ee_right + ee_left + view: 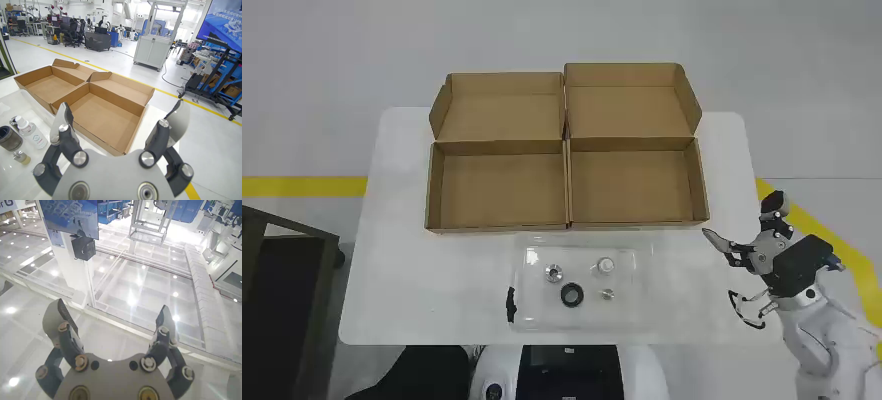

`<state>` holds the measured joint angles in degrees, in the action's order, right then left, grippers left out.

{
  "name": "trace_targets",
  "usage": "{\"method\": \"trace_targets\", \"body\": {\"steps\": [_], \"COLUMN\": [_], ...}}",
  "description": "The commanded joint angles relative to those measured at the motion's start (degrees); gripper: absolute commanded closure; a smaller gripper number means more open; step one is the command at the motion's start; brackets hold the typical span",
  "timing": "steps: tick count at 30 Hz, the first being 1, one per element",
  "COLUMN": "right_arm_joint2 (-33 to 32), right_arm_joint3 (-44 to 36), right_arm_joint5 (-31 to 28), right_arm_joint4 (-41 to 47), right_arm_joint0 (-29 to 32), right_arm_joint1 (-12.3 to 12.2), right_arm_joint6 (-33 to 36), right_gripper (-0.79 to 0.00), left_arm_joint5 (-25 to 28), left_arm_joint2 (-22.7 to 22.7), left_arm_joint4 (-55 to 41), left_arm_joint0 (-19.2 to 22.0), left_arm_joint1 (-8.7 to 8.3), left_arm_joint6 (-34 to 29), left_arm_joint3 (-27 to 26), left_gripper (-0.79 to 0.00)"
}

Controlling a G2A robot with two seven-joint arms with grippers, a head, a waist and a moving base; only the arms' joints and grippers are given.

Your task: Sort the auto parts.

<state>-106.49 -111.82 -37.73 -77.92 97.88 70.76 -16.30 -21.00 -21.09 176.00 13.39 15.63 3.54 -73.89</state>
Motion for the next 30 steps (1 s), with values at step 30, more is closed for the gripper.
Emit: {"method": "trace_targets", "body": {"steps": [30], "right_arm_joint2": [7.3], "right_arm_joint3": [-4.9], "right_arm_joint5": [-12.4], "right_arm_joint4": [-6.9], "right_arm_joint0": [-1.7], "right_arm_joint1": [-1.4], "right_arm_joint6": [7.1], "right_gripper": [-0.785], "left_arm_joint5": [0.0], "left_arm_joint2": [0.0], "left_arm_joint4": [0.0], "left_arm_joint0": [0.0], "left_arm_joint1": [0.00], "left_arm_joint6": [0.0], "left_arm_joint3": [0.0], "left_gripper": [-0.785]}}
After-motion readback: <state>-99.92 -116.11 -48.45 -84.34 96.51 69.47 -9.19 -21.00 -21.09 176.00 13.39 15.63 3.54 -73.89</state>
